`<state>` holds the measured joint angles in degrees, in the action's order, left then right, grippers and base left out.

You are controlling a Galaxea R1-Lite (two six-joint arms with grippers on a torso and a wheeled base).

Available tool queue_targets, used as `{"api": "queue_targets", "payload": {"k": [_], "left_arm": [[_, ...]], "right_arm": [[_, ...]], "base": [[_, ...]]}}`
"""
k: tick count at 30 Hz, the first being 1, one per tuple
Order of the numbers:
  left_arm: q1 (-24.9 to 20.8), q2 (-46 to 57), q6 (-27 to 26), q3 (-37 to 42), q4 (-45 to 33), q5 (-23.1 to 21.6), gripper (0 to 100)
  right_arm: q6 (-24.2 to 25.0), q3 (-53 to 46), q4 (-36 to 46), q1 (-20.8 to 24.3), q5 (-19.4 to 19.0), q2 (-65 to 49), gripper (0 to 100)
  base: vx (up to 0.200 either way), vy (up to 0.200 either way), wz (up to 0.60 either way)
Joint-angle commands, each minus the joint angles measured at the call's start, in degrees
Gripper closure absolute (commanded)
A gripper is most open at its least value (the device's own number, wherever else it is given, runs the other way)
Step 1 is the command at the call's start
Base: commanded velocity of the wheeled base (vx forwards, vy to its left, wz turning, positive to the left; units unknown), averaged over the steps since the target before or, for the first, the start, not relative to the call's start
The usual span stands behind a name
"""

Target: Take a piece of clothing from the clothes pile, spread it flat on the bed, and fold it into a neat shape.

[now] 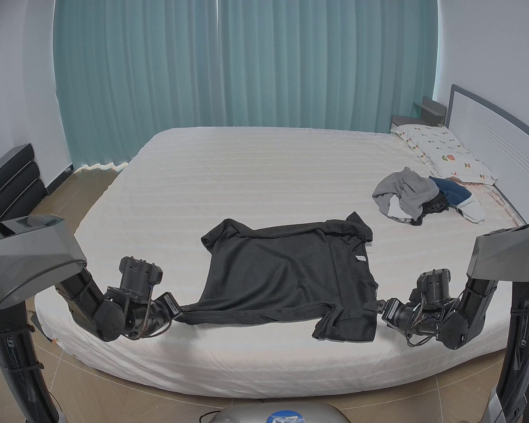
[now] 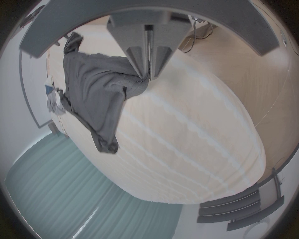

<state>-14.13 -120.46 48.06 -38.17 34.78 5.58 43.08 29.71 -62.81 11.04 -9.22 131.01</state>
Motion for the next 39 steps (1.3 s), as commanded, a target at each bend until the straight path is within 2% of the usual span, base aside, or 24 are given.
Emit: {"api": "queue_targets", "payload": {"k": [1,2,4,8,9,19,26,32,33,36,39], "left_arm": [[2.09,2.86,-0.07,-0.68,0.02,0.04,100],[3.05,3.47,-0.07,-0.68,0.29,-0.05,100],[3.67,3.47,0.11,-0.94,0.38,-0.22,100],[3.76,2.15,0.37,-1.56,0.46,-0.22,100],[3.76,2.07,0.37,-1.65,0.55,-0.22,100],[6.57,1.72,0.99,-3.14,1.26,-0.13,100],[7.45,-2.15,4.06,-3.4,8.46,-0.13,100],[7.89,-3.73,4.5,-3.58,8.9,-0.31,100],[7.89,-3.82,4.5,-3.67,8.9,-0.31,100],[7.89,-4.44,4.5,-3.58,8.9,-0.4,100],[7.89,-4.88,4.42,-3.49,8.9,-0.4,100]], "right_arm": [[0.16,2.2,-0.21,-0.15,0.78,2.58,0],[0.34,3.34,-0.74,-0.06,2.71,3.11,0],[0.95,4.04,-1.35,0.21,4.12,4.43,0],[1.74,6.59,-1.97,0.21,4.73,5.57,0],[1.74,6.68,-1.97,0.21,4.73,5.57,100],[1.22,18.54,-0.65,-1.64,5.7,7.68,100],[0.86,31.02,7.26,-3.22,5.79,10.05,100],[-0.19,31.81,9.72,-3.31,5.35,11.28,100],[-0.63,31.02,9.81,-3.57,5.17,11.02,0],[-1.86,27.95,9.98,-4.72,4.21,8.47,0],[-2.74,24.7,10.16,-6.03,0.51,5.83,0]], "base": [[0.0,0.0,0.0],[0.0,0.0,0.0],[0.0,0.0,0.0],[0.0,0.0,0.0],[0.0,0.0,0.0],[0.0,0.0,0.0],[0.0,0.0,0.0],[0.0,0.0,0.0],[0.0,0.0,0.0],[0.0,0.0,0.0],[0.0,0.0,0.0]]}}
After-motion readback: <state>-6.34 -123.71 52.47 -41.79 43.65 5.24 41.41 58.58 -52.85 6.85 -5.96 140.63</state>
